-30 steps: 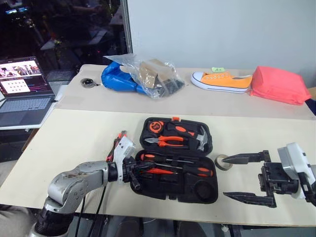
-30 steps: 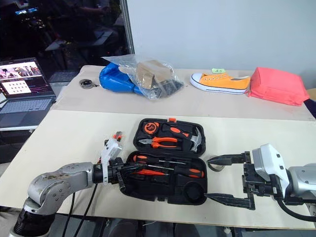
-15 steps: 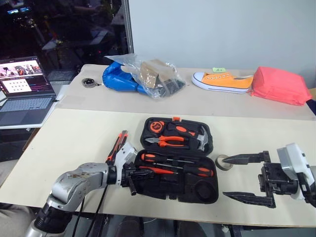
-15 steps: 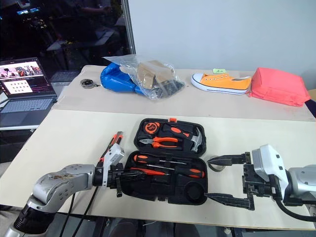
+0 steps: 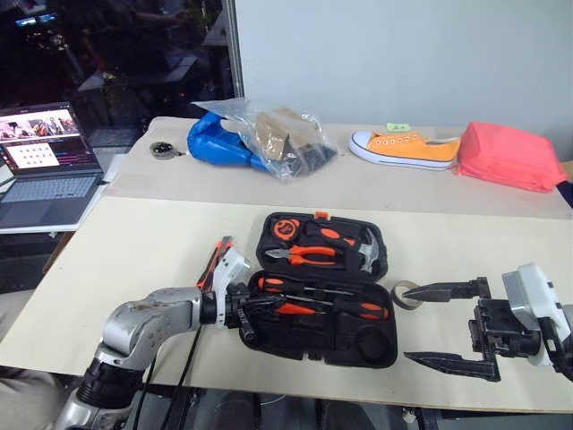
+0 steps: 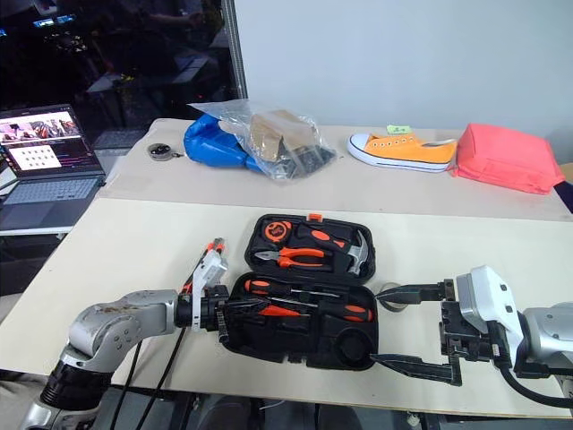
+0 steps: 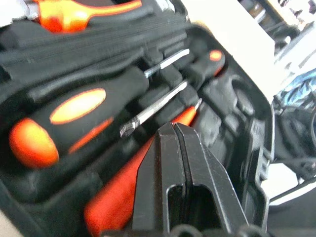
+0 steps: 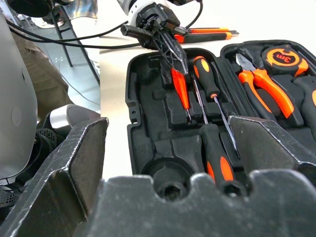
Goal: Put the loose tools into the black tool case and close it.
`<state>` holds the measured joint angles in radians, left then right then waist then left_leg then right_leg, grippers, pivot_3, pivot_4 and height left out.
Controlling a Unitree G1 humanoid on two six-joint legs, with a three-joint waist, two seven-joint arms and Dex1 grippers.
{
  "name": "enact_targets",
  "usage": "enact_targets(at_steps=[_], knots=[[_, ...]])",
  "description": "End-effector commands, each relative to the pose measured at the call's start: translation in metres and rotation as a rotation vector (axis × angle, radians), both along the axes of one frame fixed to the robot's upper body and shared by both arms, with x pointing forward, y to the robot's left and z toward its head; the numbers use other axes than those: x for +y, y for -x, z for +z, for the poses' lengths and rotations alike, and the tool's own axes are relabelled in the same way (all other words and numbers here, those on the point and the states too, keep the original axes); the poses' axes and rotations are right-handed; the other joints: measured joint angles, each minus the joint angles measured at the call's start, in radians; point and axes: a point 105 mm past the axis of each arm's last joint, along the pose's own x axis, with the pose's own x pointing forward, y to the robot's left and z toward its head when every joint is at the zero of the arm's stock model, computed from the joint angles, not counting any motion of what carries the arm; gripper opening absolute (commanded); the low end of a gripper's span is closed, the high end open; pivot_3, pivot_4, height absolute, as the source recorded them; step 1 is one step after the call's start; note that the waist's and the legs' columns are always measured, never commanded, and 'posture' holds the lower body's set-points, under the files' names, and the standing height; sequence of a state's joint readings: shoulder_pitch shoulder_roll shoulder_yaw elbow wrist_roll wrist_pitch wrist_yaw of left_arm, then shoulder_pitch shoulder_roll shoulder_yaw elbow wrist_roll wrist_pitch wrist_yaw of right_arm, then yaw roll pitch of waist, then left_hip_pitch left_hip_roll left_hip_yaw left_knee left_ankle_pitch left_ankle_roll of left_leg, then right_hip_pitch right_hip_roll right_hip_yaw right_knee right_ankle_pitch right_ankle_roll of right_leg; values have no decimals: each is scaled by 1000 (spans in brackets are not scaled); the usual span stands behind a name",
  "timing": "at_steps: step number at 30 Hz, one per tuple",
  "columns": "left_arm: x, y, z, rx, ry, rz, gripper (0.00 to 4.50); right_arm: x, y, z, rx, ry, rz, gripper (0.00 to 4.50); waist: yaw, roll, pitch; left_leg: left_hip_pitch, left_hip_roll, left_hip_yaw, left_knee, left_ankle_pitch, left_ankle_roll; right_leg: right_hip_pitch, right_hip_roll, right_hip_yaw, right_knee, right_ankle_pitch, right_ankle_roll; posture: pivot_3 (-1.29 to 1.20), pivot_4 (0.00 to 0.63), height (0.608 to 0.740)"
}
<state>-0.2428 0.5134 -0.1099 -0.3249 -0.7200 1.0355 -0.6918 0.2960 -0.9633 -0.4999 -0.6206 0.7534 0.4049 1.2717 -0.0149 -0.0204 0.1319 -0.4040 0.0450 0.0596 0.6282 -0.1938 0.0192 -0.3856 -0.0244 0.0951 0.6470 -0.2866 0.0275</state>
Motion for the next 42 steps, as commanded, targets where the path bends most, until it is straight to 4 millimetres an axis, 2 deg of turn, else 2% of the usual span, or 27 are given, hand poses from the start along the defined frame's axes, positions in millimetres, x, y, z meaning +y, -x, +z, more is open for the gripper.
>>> enact_targets(at_steps=[1,12,16,18,21,24,26,28,30,34,42], knots=[[0,-4,-11,24,-55,30,49,1,2,8,-44,-5,12,4500,1,0,0,0,0,0,0,0,0,0,0,0,0,0,0,0,150,740],[-2,-6,-17,-20,-109,21,49,3,1,7,-44,-8,15,4500,0,1,0,0,0,0,0,0,0,0,0,0,0,0,0,0,150,740],[-4,-15,31,-167,95,60,49,4,1,7,-47,-16,15,4500,0,0,0,0,0,0,0,0,0,0,0,0,0,0,0,0,150,740],[1,-14,46,-219,119,66,49,4,2,6,-46,-21,15,4500,1,0,0,-1,0,0,0,0,0,-1,0,0,0,0,0,0,150,740],[19,-16,70,-314,95,156,49,8,0,5,-48,-48,20,4500,-1,1,0,-1,1,0,0,0,0,-1,1,0,0,0,0,0,150,740],[38,-21,79,-370,47,295,697,10,-2,4,-51,-65,29,4500,-2,0,0,-1,1,0,0,0,0,-1,0,0,0,0,0,0,150,740],[51,-24,77,-378,-21,379,1465,10,-3,4,-52,-69,33,4500,0,0,0,-1,0,0,0,0,0,-1,0,0,0,0,0,0,150,740],[73,-27,72,-388,-124,516,2210,9,-6,3,-54,-72,36,4500,0,0,0,-1,0,0,0,0,0,-1,0,0,0,0,0,0,150,740],[94,-26,60,-343,-247,659,2869,9,-10,3,-57,-74,39,4500,-1,-1,0,-1,0,0,0,0,0,0,0,0,0,0,0,0,150,740],[100,-21,36,-239,-375,743,4380,8,-16,5,-65,-80,53,4500,2,-1,0,0,1,0,0,0,0,0,0,0,0,1,-1,0,150,740],[95,-34,-2,-108,-461,802,4445,10,-18,6,-73,-74,74,4500,4,-1,1,-1,-1,0,-1,0,0,-1,0,0,0,2,-4,0,150,740]])
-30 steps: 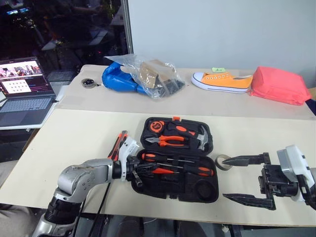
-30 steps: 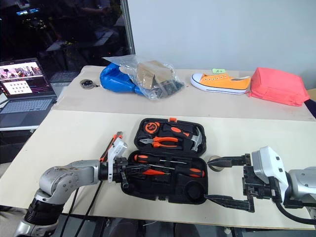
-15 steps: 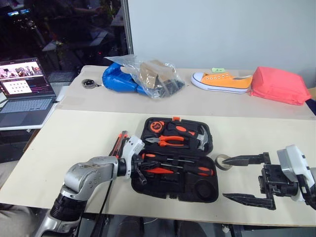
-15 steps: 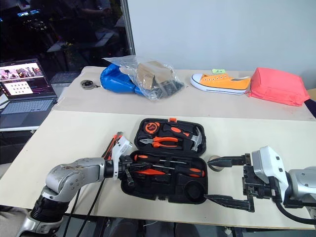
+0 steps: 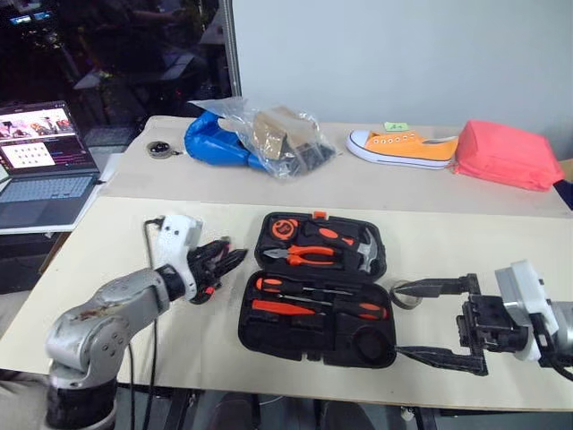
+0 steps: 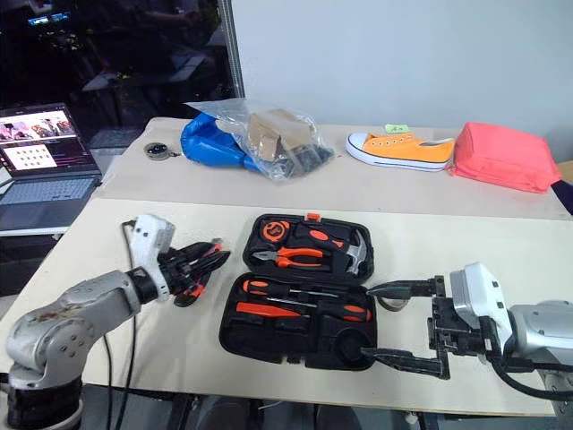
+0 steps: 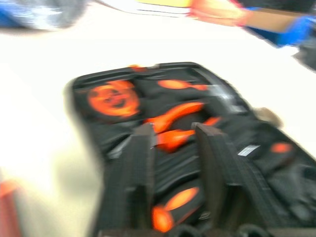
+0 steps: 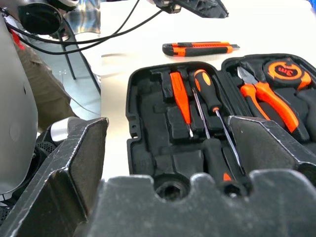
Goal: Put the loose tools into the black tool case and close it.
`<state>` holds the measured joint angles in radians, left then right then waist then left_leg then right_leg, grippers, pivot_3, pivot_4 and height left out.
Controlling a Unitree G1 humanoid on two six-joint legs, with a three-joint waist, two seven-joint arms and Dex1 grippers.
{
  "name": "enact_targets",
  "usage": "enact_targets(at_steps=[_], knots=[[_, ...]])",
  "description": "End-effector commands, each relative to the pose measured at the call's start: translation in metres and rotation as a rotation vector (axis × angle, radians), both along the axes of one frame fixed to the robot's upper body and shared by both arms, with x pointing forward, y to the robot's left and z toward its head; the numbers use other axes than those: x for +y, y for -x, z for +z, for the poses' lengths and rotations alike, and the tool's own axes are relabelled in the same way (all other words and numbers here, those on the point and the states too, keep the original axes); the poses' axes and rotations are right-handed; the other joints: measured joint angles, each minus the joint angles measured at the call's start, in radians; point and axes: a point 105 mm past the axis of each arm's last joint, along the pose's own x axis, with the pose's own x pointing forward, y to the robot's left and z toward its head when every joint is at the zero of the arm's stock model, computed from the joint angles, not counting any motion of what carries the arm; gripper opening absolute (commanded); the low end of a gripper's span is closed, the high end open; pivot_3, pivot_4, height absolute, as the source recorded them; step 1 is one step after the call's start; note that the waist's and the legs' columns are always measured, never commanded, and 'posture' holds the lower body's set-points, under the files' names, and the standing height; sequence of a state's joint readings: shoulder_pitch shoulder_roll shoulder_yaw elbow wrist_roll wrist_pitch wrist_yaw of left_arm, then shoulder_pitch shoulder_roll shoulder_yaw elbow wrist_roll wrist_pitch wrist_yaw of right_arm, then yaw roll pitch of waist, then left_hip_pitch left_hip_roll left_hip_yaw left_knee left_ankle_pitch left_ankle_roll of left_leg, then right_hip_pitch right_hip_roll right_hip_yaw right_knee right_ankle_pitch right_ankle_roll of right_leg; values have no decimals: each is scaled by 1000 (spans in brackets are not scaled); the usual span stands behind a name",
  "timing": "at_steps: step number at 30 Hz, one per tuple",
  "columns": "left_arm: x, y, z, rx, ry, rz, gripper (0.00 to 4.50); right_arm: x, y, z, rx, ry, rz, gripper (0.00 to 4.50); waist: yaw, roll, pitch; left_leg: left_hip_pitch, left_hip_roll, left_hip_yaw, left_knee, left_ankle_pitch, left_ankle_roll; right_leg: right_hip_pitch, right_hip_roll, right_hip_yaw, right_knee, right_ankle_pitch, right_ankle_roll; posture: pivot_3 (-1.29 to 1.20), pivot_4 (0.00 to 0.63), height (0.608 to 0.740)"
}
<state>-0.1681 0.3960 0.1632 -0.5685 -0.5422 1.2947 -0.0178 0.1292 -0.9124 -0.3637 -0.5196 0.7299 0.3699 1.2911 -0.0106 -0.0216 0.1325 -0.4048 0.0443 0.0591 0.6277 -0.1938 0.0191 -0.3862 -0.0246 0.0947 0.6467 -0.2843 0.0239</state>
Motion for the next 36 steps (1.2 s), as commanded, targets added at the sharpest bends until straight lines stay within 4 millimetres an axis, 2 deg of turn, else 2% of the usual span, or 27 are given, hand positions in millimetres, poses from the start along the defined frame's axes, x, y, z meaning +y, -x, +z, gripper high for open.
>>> enact_targets(at_steps=[1,2,4,6,8,11,13,16,20,22,27,32,36], knots=[[2,-7,-9,17,-26,33,4445,1,1,6,-43,6,20,4500,-1,0,0,0,0,0,0,0,0,0,0,0,0,0,0,0,150,740],[2,-8,-10,9,-17,31,3915,1,2,7,-44,8,18,4500,-2,0,0,0,0,0,0,0,0,0,0,0,0,0,0,0,150,740],[1,-9,-9,-10,-13,19,3380,0,3,7,-45,10,12,4500,-2,0,0,1,0,0,0,0,0,0,0,0,0,0,0,0,150,740],[-1,-8,-7,-27,0,-12,2570,-1,4,7,-44,13,5,4500,-1,0,0,1,0,0,0,0,0,0,0,0,1,0,0,0,150,740],[-4,-8,5,-103,39,-53,1861,-1,5,6,-43,11,-6,4500,-2,1,0,1,0,0,0,0,0,0,0,0,1,0,0,0,150,740],[-13,0,47,-270,118,-264,1861,-3,7,6,-47,2,-35,4500,-2,0,0,0,0,0,0,0,0,-1,-1,0,0,0,0,0,150,740],[-18,8,65,-317,123,-424,1861,-6,8,6,-49,3,-50,4500,-2,-2,1,-1,1,0,-1,0,0,-2,0,0,0,0,-1,0,150,740],[-42,42,79,-275,77,-881,1861,-16,9,5,-54,25,-68,4500,-3,-1,1,-1,1,1,-2,0,0,-2,0,-1,0,-1,-3,0,150,740],[-56,71,61,-130,-24,-1293,1861,-29,8,6,-68,63,-72,4500,-2,1,1,1,0,3,-3,0,-1,-1,-2,-1,-2,-2,-2,0,150,740],[-63,69,46,-129,-109,-1420,1861,-34,6,8,-83,79,-76,4500,-2,2,1,0,0,4,-3,0,-1,-1,-3,1,-3,-2,-1,0,150,740],[-97,56,32,-140,-132,-1542,1861,-39,7,13,-87,103,-82,4500,6,2,1,-1,0,5,0,0,0,-1,-1,-1,-2,-1,-1,0,150,740],[-109,58,12,-60,-164,-1586,1861,-36,15,13,-68,111,-82,4500,-5,2,1,-2,0,2,-1,-1,1,-1,3,0,-2,-2,-2,0,150,740],[-113,55,7,-26,-192,-1599,1861,-34,19,12,-54,113,-78,4500,-2,2,1,-2,0,1,-1,-1,1,-2,4,0,0,-3,-2,0,150,740]])
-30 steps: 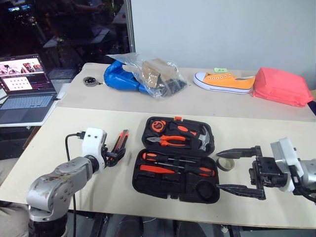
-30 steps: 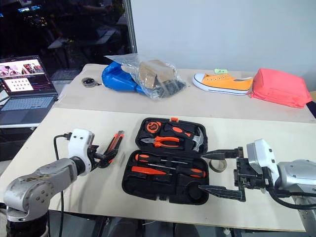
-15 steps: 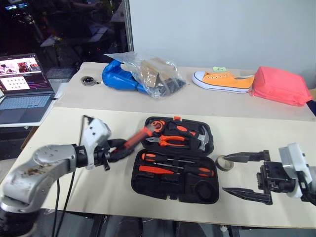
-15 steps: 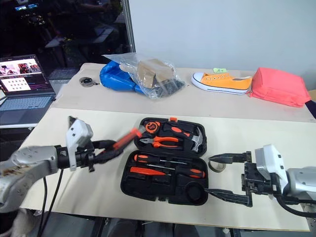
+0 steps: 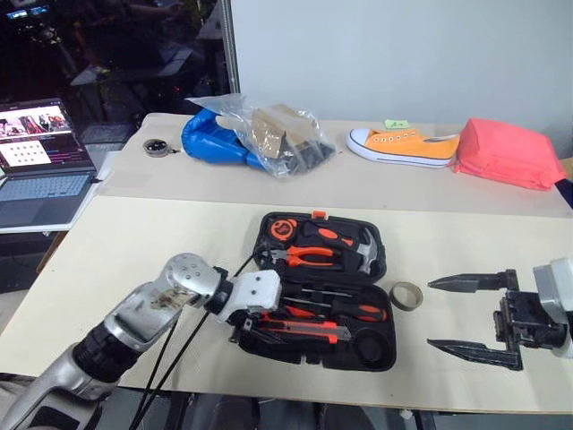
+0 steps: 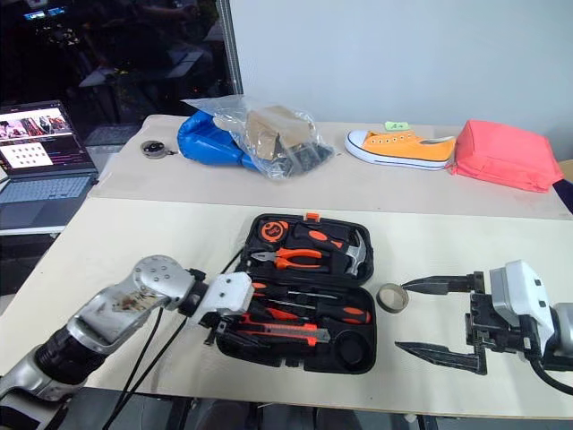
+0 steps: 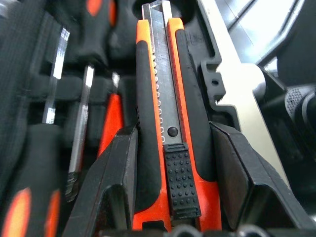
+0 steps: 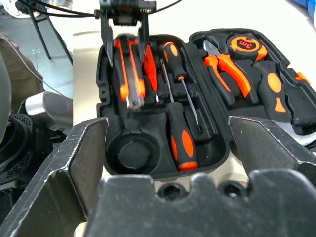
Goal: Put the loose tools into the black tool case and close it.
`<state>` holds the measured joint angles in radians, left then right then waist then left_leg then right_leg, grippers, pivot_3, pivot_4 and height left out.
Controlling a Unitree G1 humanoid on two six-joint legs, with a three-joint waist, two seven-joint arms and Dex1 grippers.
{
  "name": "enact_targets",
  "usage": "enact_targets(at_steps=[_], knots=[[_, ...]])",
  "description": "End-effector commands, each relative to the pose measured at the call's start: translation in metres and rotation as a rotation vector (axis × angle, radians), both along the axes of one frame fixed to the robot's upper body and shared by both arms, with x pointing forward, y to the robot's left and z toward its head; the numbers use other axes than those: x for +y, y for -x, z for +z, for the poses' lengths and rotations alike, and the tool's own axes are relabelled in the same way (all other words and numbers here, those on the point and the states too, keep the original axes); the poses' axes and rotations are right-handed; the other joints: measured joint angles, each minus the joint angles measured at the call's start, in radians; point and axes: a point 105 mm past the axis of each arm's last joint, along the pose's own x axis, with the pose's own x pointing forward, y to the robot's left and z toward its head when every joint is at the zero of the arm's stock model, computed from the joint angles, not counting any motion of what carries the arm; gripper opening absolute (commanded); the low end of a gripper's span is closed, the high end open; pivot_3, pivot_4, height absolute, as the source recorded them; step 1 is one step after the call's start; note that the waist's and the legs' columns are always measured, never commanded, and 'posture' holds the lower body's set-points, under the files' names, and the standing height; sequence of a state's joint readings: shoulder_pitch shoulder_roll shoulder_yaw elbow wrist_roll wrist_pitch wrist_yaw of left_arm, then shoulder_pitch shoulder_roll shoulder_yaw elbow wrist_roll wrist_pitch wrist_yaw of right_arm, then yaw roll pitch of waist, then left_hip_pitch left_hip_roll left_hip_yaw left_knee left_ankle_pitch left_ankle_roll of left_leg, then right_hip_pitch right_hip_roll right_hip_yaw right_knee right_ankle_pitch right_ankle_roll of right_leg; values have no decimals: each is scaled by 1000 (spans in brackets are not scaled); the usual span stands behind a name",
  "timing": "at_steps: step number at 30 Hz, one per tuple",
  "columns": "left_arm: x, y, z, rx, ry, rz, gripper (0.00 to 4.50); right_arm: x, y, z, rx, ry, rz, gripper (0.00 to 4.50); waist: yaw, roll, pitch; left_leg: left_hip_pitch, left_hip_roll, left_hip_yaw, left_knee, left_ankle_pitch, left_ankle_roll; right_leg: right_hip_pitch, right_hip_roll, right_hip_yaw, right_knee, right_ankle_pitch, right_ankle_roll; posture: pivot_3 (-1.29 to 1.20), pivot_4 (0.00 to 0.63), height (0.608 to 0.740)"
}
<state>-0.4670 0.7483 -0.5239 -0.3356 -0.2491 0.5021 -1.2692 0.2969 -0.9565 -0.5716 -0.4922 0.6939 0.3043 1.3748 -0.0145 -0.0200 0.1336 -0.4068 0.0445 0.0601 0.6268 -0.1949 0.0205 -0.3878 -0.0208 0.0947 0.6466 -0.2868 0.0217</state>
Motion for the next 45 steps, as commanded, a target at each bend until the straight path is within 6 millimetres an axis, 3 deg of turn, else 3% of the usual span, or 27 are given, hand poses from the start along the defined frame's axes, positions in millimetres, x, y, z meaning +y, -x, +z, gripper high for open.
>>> enact_targets(at_steps=[1,4,13,15,16,17,19,23,27,31,34,35,40,45], knots=[[-4,-3,4,-13,-29,-17,1861,3,7,9,-19,5,26,4500,2,0,0,0,0,0,0,0,0,0,0,0,0,0,0,0,150,740],[-2,0,1,1,-60,-23,1861,2,10,7,1,23,53,4500,3,0,0,1,0,0,2,0,0,1,-1,0,1,-3,8,0,150,740],[-2,-1,-4,-9,-82,-3,1861,-2,0,10,2,69,144,4500,1,1,-1,2,0,0,4,0,0,3,0,1,1,-2,9,0,150,740],[-3,-4,-4,-26,-73,0,2729,-1,-2,11,0,71,154,4500,2,1,-1,2,0,0,3,0,0,3,0,1,1,-2,9,0,150,740],[-3,-5,-2,-32,-59,6,2866,-1,-3,11,0,71,157,4500,2,2,-1,2,0,0,3,0,0,3,0,1,1,-2,9,0,150,740],[-3,-8,3,-39,-36,17,3273,-1,-3,11,0,71,159,4500,4,2,-1,2,0,0,3,0,0,3,-1,1,1,-2,9,0,150,740],[-5,-10,23,-40,59,33,3903,-1,-3,11,1,70,161,4500,4,2,-1,1,-1,0,3,0,0,3,-1,1,1,-2,9,0,150,740],[3,-6,49,-15,217,48,3903,-2,-3,10,-2,60,147,4500,1,2,-1,1,1,0,3,0,0,2,-1,1,1,-2,8,0,150,740],[3,-3,44,45,338,63,2799,1,-4,10,-9,41,136,4500,0,2,-1,1,2,0,3,0,0,2,-1,1,1,-2,8,0,150,740],[3,-3,18,125,356,116,1225,5,-2,9,-9,33,135,4500,2,2,-1,2,1,0,4,0,0,2,-1,1,1,-2,8,0,150,740],[10,0,-7,165,274,124,176,5,0,9,-8,32,129,4500,2,2,-1,2,1,0,4,0,0,3,-1,1,1,-2,8,0,150,740],[13,0,-16,179,239,128,14,6,0,10,-9,33,127,4500,1,2,-1,2,1,0,4,0,0,3,-1,1,1,-2,8,0,150,740],[25,7,-47,195,106,75,14,8,4,11,-23,37,109,4500,1,5,-4,3,1,0,3,0,0,3,-1,1,1,-2,8,0,150,740],[31,11,-64,127,13,12,14,8,7,9,-29,40,85,4500,-2,11,-9,3,1,1,3,0,0,4,-1,2,2,-2,8,0,150,740]])
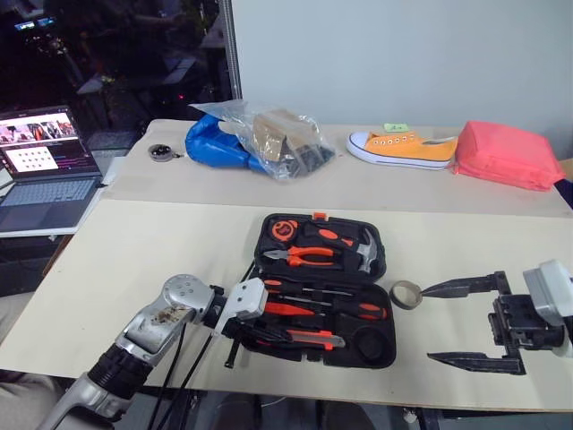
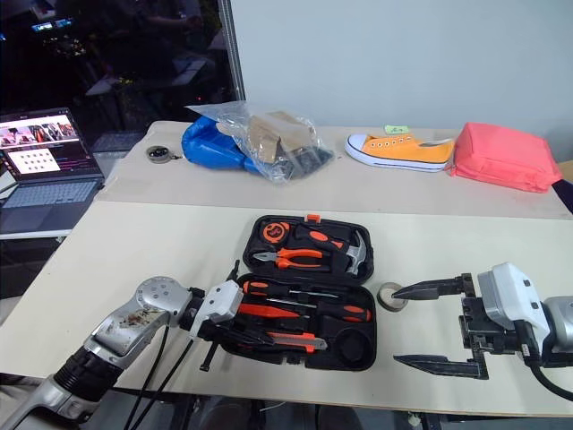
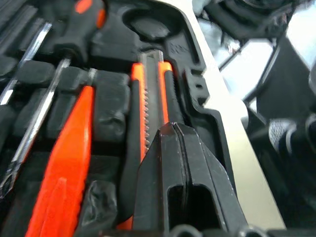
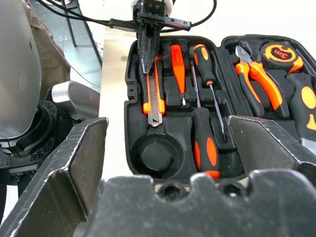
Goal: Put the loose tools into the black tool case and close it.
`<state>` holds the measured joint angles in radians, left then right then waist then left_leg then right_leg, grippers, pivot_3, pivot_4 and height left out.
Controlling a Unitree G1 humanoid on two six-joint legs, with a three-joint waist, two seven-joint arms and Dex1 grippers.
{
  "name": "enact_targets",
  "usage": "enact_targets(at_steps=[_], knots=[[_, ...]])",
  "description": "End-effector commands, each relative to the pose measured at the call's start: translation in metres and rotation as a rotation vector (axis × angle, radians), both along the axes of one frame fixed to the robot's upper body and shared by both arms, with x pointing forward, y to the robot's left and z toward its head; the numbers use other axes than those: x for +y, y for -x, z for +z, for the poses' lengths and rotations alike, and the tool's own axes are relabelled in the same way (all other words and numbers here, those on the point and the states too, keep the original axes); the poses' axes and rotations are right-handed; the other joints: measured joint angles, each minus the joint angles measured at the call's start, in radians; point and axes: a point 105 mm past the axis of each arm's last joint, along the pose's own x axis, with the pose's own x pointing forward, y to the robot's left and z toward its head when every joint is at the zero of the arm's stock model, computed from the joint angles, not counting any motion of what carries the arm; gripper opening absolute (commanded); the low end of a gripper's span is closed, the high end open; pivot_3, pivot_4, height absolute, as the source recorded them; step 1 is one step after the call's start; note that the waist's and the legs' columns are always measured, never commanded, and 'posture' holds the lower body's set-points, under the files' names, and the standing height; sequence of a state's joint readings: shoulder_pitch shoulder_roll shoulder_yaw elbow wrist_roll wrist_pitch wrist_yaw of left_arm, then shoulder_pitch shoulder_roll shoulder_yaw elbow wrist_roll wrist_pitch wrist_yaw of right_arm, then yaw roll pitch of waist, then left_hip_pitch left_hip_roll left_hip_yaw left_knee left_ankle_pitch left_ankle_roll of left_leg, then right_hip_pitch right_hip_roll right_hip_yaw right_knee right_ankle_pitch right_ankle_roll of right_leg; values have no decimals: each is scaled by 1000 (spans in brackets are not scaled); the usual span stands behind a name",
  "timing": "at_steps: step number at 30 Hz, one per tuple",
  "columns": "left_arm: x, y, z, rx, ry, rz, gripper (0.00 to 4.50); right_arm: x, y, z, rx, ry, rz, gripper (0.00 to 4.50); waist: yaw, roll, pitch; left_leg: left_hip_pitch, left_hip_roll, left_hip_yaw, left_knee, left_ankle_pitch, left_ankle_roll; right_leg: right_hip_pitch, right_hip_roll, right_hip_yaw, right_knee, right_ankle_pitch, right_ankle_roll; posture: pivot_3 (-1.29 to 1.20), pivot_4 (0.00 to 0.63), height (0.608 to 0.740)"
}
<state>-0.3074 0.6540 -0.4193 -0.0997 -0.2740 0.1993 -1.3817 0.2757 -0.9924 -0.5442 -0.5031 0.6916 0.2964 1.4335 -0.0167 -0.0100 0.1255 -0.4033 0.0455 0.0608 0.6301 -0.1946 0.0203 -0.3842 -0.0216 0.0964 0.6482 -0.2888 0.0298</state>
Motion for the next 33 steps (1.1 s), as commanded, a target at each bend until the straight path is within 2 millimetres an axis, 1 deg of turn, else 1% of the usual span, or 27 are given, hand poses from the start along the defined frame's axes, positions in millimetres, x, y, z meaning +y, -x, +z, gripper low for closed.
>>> enact_targets(at_steps=[1,2,3,4,6,7,8,9,11,12,14,15,17,18,20,21,23,25,27,28,31,33], knots=[[16,6,-40,24,-180,9,14,1,3,8,-46,-6,-12,4500,1,1,-1,1,0,0,0,0,0,1,0,0,0,0,0,0,150,740],[16,5,-41,18,-182,12,14,1,3,8,-47,-7,-15,4500,1,1,-1,3,0,0,0,0,0,2,0,0,0,0,0,0,150,740],[12,3,-38,17,-156,29,14,1,3,6,-49,-8,-22,4500,0,1,-1,6,0,0,0,0,0,6,0,0,0,0,0,0,150,740],[10,1,-36,18,-136,39,14,1,3,5,-50,-8,-26,4500,0,1,-1,12,1,0,0,0,0,12,0,0,-1,0,0,0,150,740],[1,-7,-5,20,22,102,14,-1,2,2,-42,-12,-74,4500,1,1,-1,18,2,0,-1,0,0,18,-1,0,-1,-3,-3,0,150,740],[1,-11,11,29,75,139,14,-5,-1,1,-41,-10,-123,4500,1,1,-1,17,2,0,-1,0,0,17,-2,0,-1,-4,-5,0,150,740],[1,-12,20,38,104,162,14,-8,-3,-1,-41,-9,-156,4500,1,0,-1,17,2,1,-1,0,0,17,-3,0,-1,-4,-6,0,150,740],[2,-13,31,-17,141,163,14,-12,-7,-2,-55,-4,-209,4500,-1,0,0,16,2,1,0,0,0,16,-3,0,-1,-4,-5,0,150,740],[9,-10,56,-3,188,151,14,-20,-15,-6,-102,27,-302,4500,-1,-2,1,14,2,1,0,0,0,14,-3,0,-1,-2,-3,0,150,740],[10,-8,64,10,202,145,14,-23,-17,-7,-114,37,-326,4500,-1,-2,1,13,2,1,0,0,0,14,-3,0,-1,-1,-1,0,150,740],[10,-8,86,16,250,172,516,-23,-18,-16,-81,81,-344,4500,0,-2,2,12,3,1,-1,0,0,12,-3,0,-1,-1,0,0,150,740],[11,-10,96,-1,268,193,711,-21,-17,-22,-33,99,-332,4500,1,-2,2,12,2,1,-2,0,0,12,-3,-1,-1,-1,1,0,150,740],[12,-12,110,-20,288,226,1482,-21,-21,-31,-20,202,-327,4500,2,-2,2,10,1,1,-2,0,0,11,-4,-1,-2,-3,2,0,150,740],[12,-12,116,-30,292,240,1879,-23,-26,-36,18,240,-344,4500,1,-2,2,9,1,1,-3,0,-1,11,-4,-1,-2,-3,2,0,150,740],[9,-9,123,-36,292,247,2612,-24,-34,-42,39,272,-344,4500,-4,-4,3,8,1,1,-3,-1,-1,10,-4,0,-3,-3,2,0,150,740],[7,-6,126,-37,293,247,3015,-25,-35,-44,62,280,-341,4243,-5,-6,4,8,1,1,-3,-1,-1,10,-4,0,-3,-3,2,0,150,740],[7,-1,132,-36,286,240,3765,-23,-44,-46,50,296,-336,3777,-3,-8,6,8,1,0,-3,-1,-1,10,-3,0,-3,-3,2,0,150,740],[7,2,135,-44,273,239,3807,-24,-52,-50,35,316,-351,3097,-1,-9,7,8,1,0,-3,-1,-1,9,-3,-1,-3,-3,2,0,150,740],[8,7,139,-43,256,237,3807,-23,-56,-56,37,345,-332,3097,0,-10,7,7,1,0,-3,-1,-1,8,-3,-1,-3,-3,2,0,150,740],[11,8,140,-44,250,246,3807,-20,-59,-58,42,346,-332,3097,0,-10,8,6,1,0,-3,-1,-1,7,-3,-1,-3,-3,2,0,150,740],[13,8,140,-50,241,268,3807,-21,-70,-65,42,373,-354,3097,0,-10,7,3,1,1,-3,-1,-1,3,-3,-1,-2,-3,0,0,150,740],[12,10,138,-45,239,273,3807,-26,-76,-75,39,425,-361,3097,-1,-10,7,0,0,1,-3,-1,-1,0,-3,0,-2,-2,0,0,150,740]])
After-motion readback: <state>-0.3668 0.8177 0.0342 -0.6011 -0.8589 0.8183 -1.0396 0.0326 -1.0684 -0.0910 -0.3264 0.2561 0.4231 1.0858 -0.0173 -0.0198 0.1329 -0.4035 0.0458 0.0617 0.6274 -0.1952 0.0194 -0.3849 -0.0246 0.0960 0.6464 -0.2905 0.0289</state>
